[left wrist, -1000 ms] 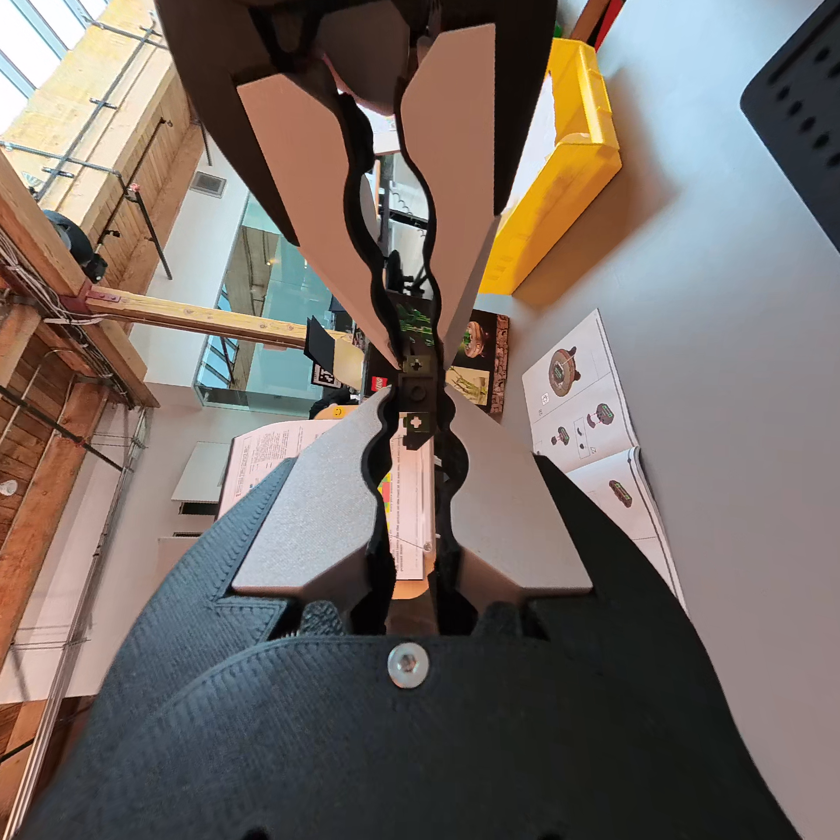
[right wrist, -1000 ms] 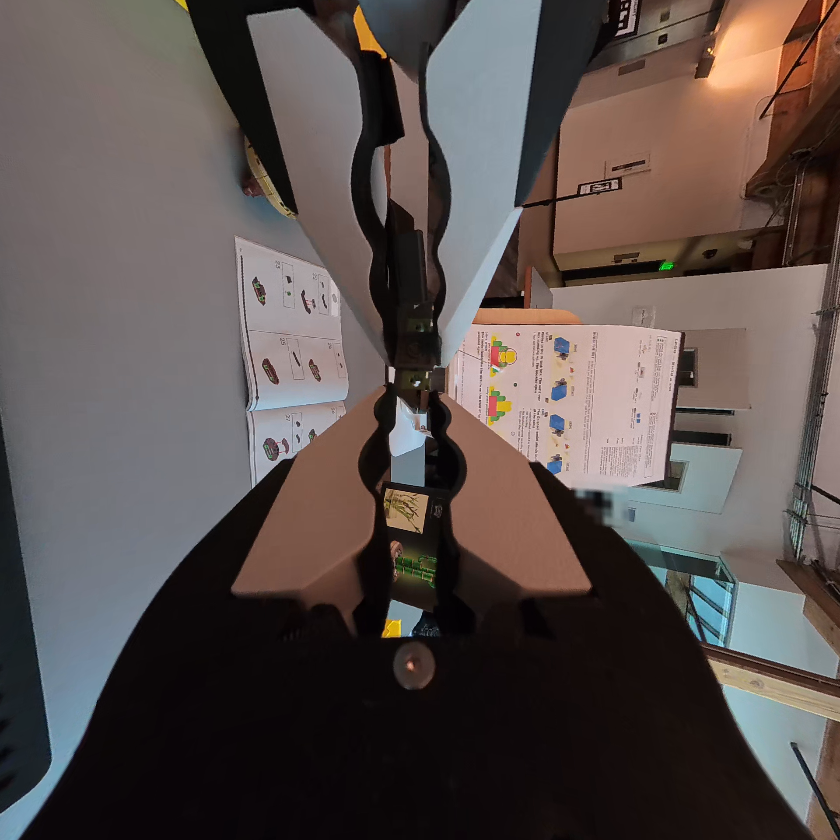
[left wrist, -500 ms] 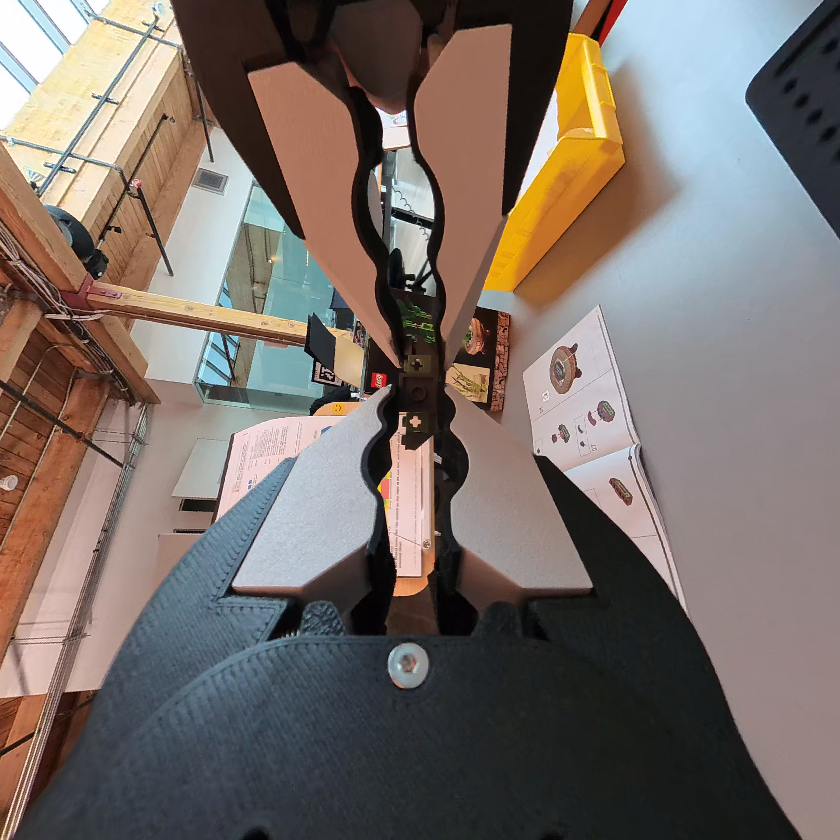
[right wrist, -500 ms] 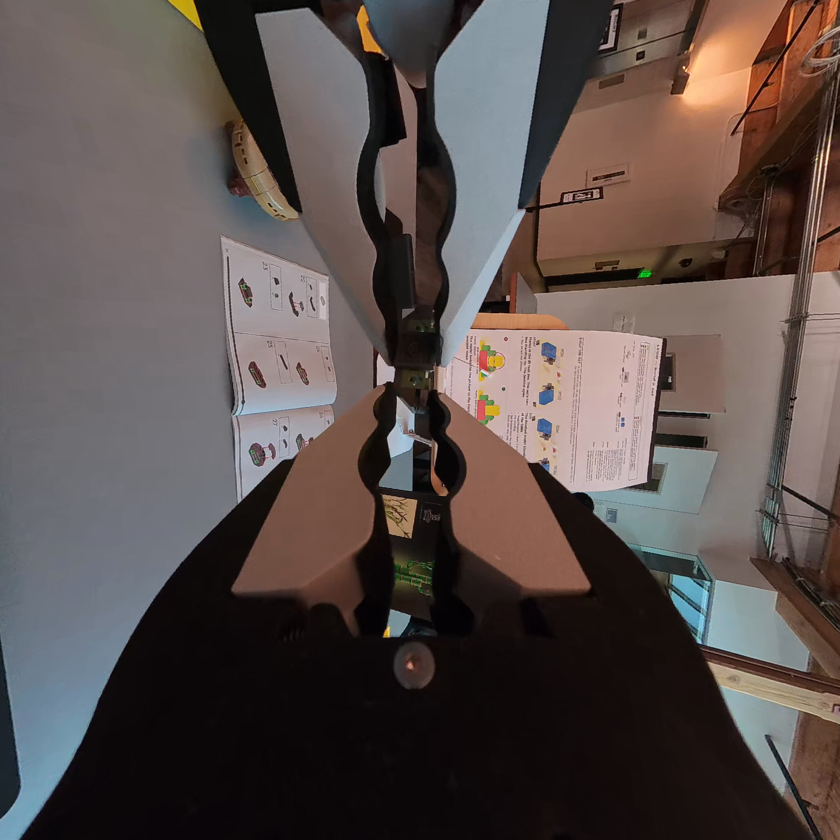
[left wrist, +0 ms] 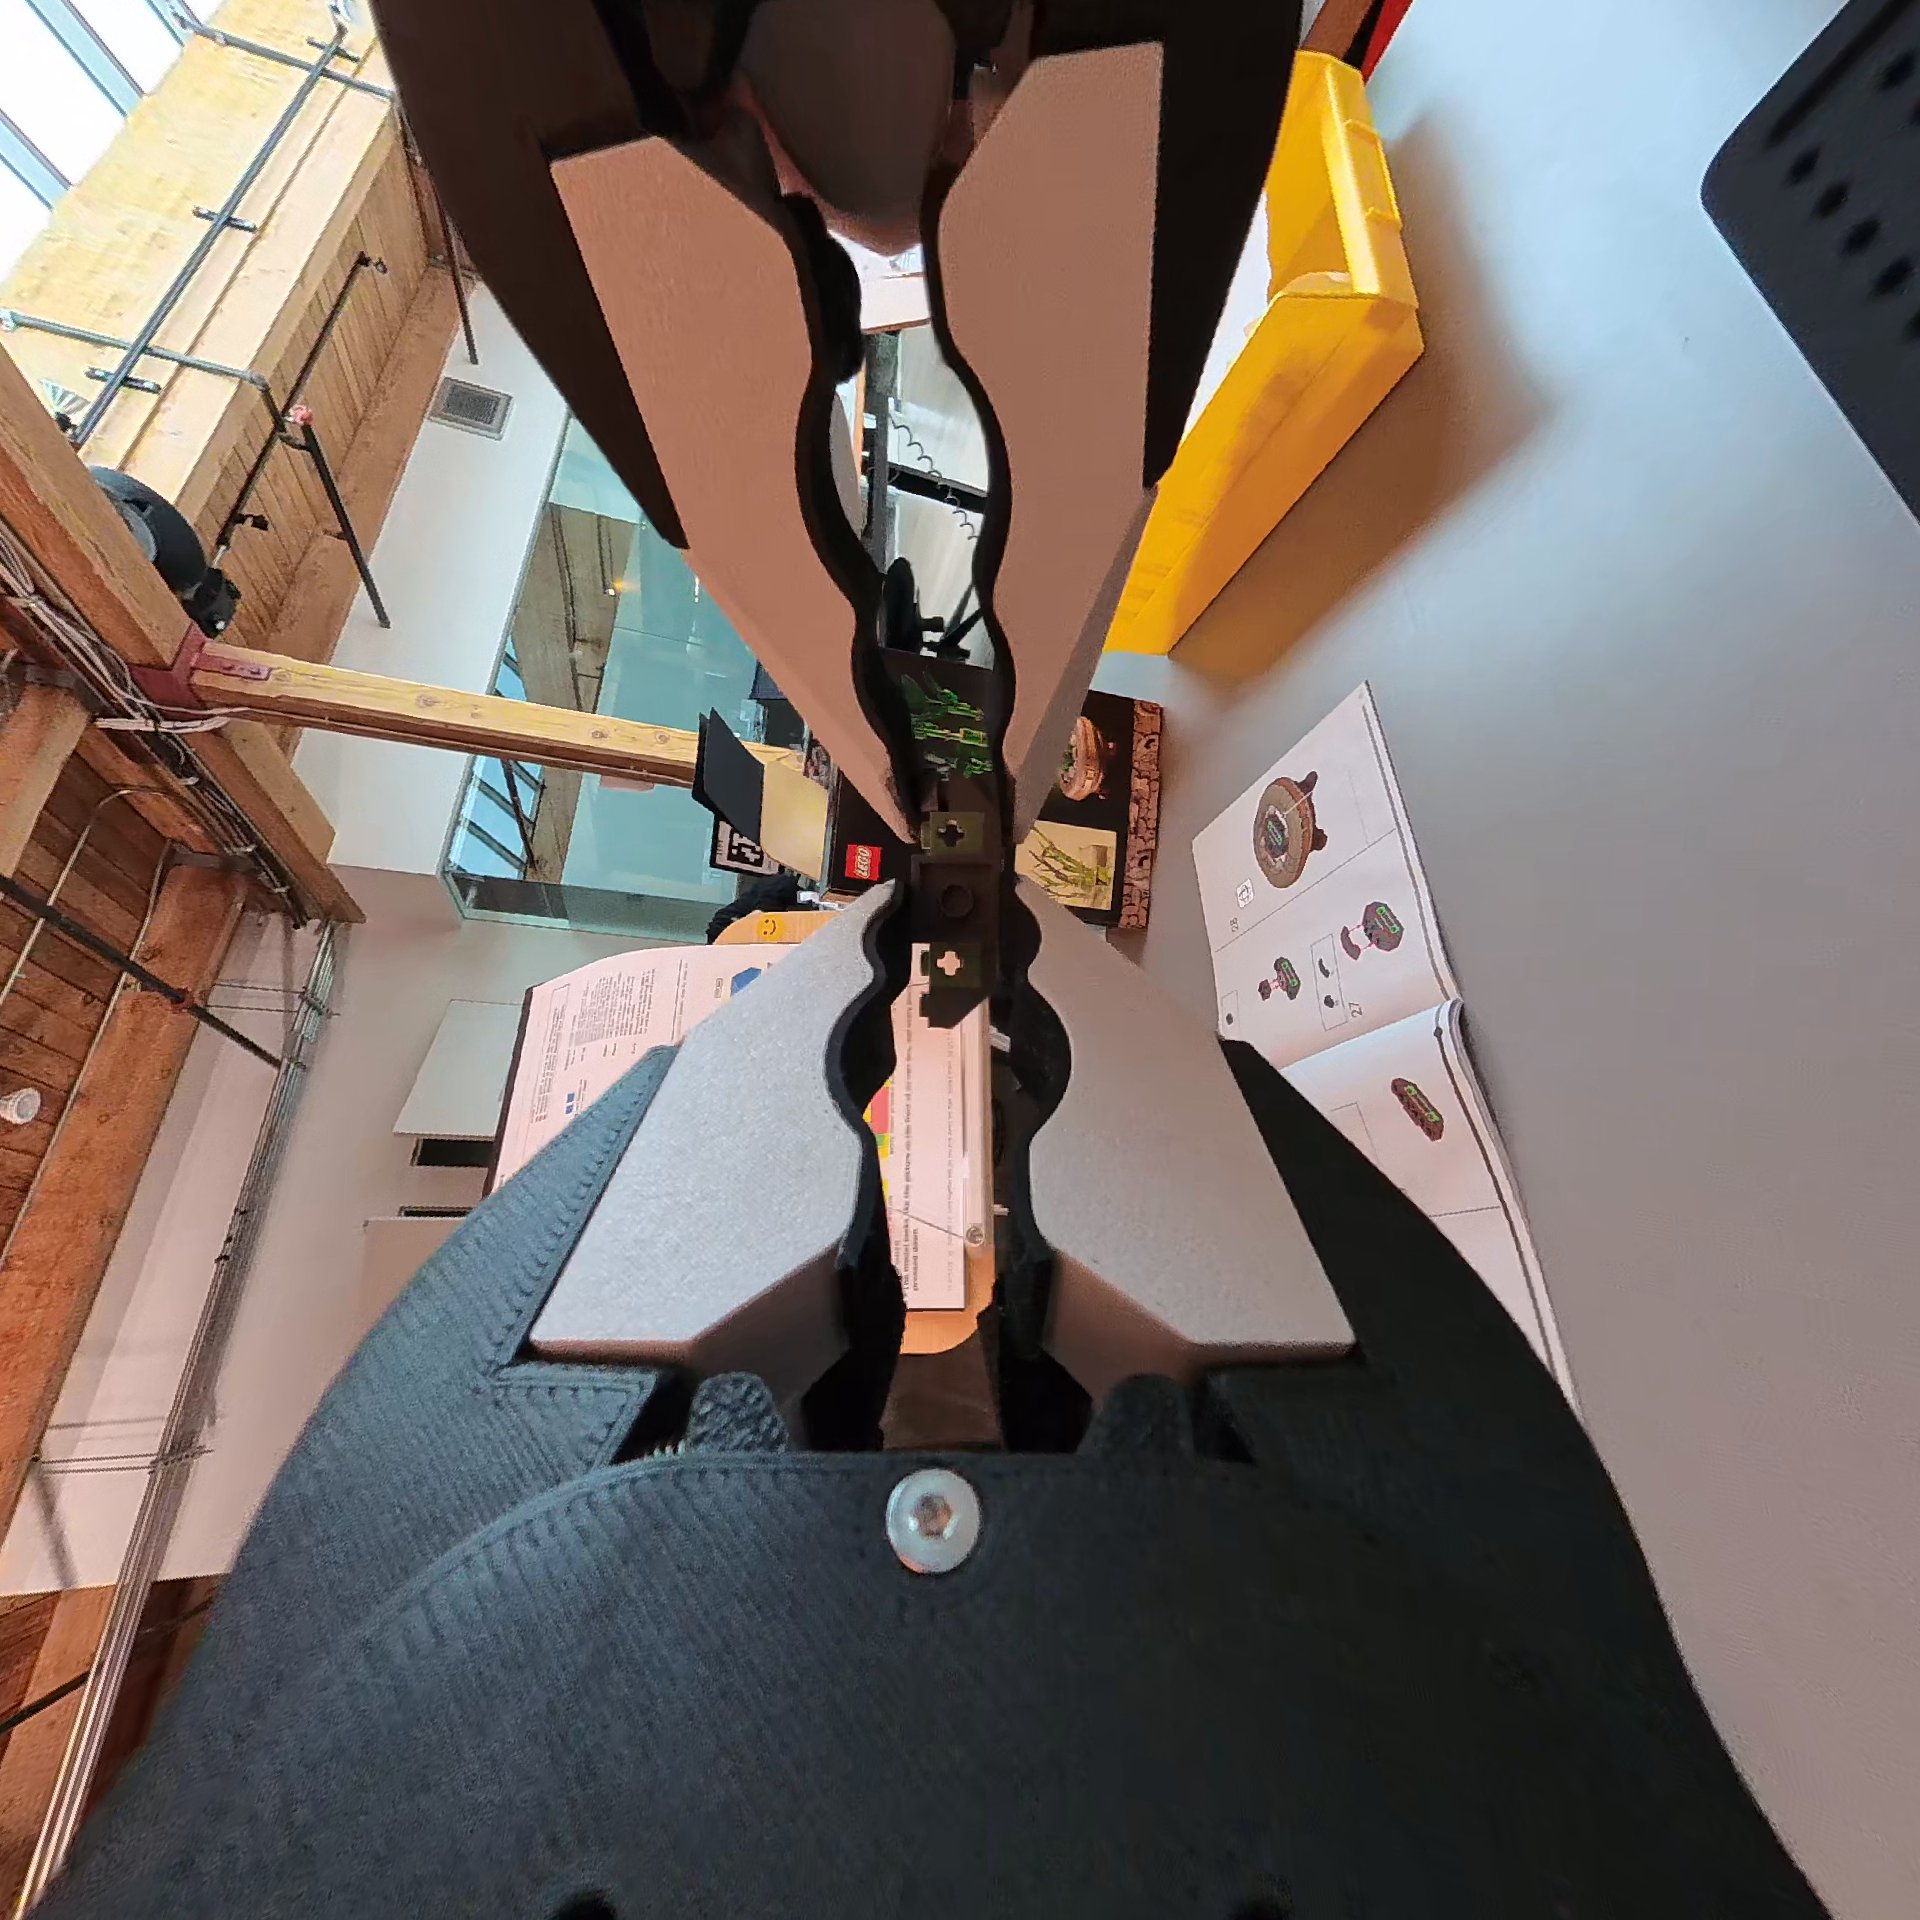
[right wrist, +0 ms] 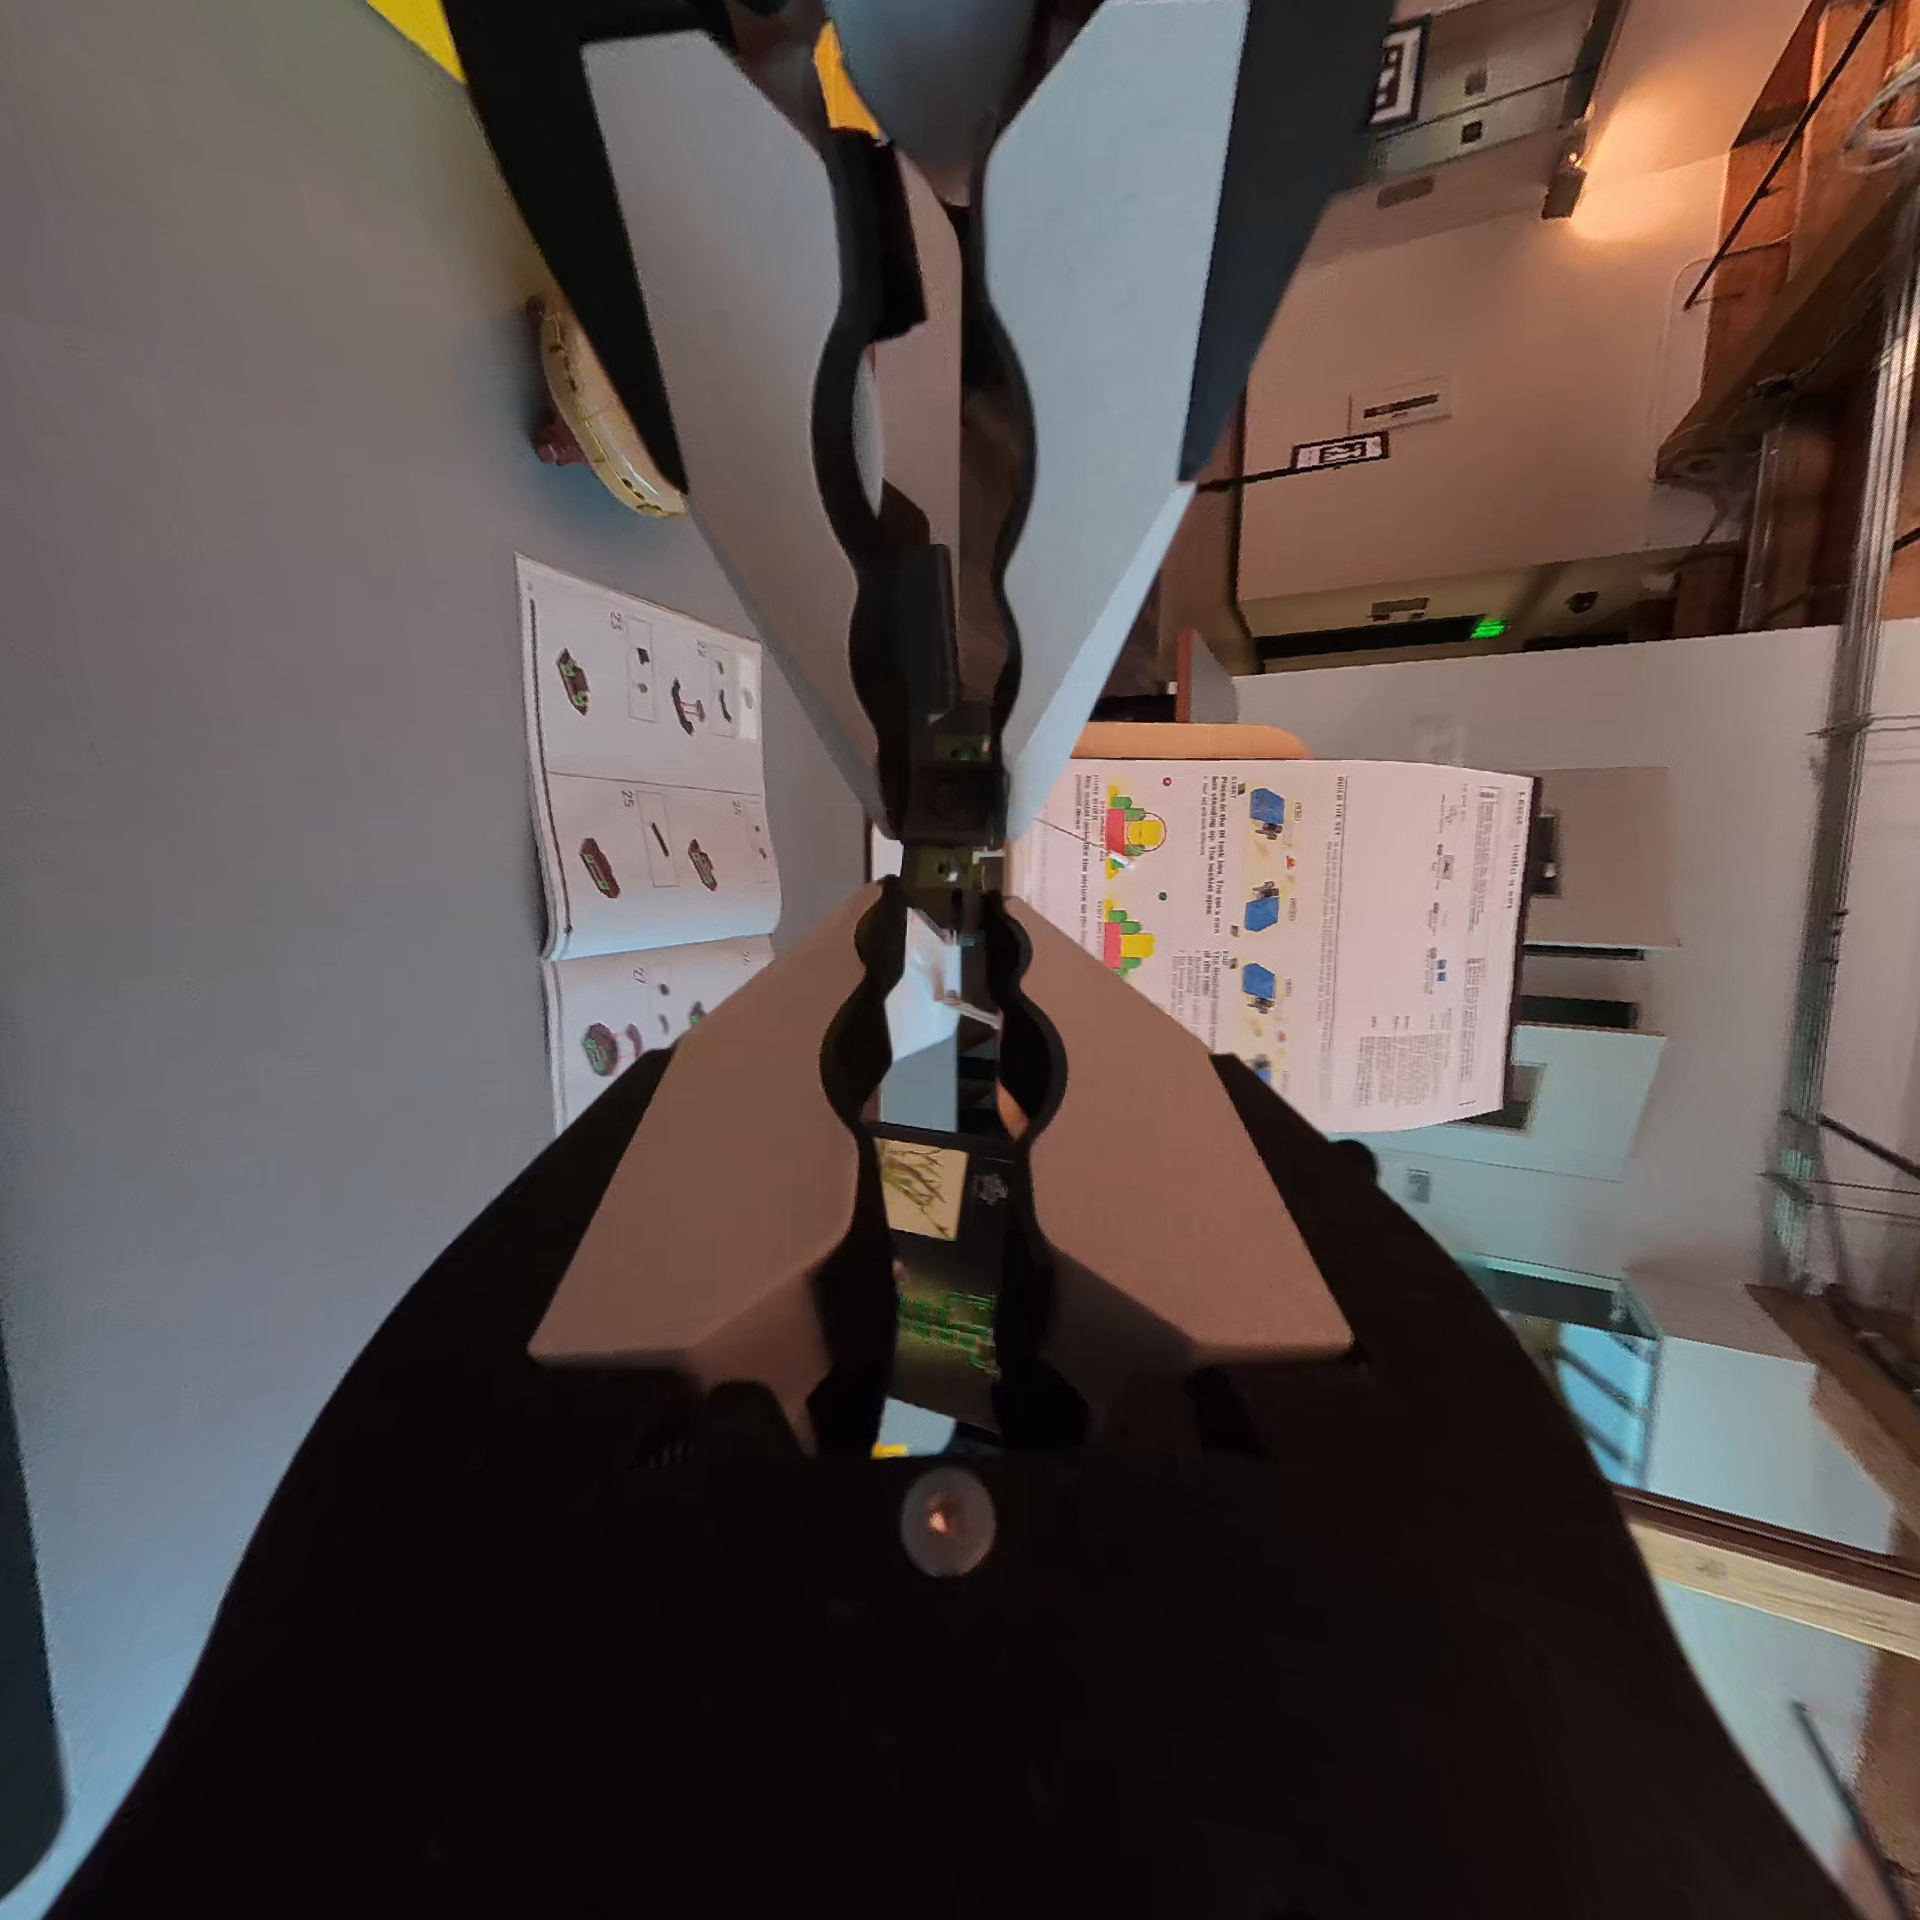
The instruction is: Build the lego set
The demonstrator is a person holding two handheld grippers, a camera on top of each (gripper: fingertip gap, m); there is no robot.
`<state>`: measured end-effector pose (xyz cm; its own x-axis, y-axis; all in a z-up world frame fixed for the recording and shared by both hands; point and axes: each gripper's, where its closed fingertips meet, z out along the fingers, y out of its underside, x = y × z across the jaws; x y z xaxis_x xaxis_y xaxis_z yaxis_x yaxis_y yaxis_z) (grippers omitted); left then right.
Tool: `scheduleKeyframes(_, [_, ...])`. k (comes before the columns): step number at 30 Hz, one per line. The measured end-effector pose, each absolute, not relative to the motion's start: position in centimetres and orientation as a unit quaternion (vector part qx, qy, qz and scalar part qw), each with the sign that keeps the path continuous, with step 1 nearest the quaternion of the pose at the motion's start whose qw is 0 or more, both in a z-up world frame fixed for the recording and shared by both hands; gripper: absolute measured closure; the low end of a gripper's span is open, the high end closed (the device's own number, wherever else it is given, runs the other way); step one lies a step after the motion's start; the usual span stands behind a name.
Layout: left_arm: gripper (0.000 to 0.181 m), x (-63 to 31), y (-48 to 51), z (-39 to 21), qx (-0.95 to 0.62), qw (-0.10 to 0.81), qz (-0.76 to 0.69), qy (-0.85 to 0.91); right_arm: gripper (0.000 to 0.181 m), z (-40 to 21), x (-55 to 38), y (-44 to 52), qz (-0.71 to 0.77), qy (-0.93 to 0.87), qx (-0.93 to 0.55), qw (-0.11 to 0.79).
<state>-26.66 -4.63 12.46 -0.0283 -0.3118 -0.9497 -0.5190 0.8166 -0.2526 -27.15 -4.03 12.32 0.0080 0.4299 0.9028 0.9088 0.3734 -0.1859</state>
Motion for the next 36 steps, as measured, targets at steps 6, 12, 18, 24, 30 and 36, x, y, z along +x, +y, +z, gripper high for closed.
scheduleKeyframes(6, [0.167,-26.7,-4.8,13.0,-0.291,0.638,0.077,0.708,0.167,13.0,-27.3,-4.3,-0.241,-0.661,-0.491,0.514])
scheduleKeyframes(12, [0.167,-26.7,-4.9,13.2,-0.289,0.642,0.075,0.706,0.167,13.2,-27.3,-4.4,-0.223,-0.661,-0.487,0.525])
scheduleKeyframes(18, [0.167,-26.8,-5.2,13.7,-0.284,0.65,0.066,0.702,0.167,13.8,-27.5,-4.7,-0.216,-0.667,-0.464,0.541])
scheduleKeyframes(24, [0.167,-26.8,-5.4,14.0,-0.279,0.655,0.063,0.699,0.167,14.2,-27.5,-4.9,-0.232,-0.669,-0.44,0.552])
scheduleKeyframes(30, [0.167,-26.6,-5.2,13.9,-0.282,0.651,0.067,0.702,0.168,14.1,-27.2,-4.7,-0.238,-0.666,-0.448,0.547])
scheduleKeyframes(36, [0.167,-26.6,-5.0,13.5,-0.286,0.647,0.062,0.704,0.168,13.7,-27.2,-4.5,-0.23,-0.664,-0.46,0.542])
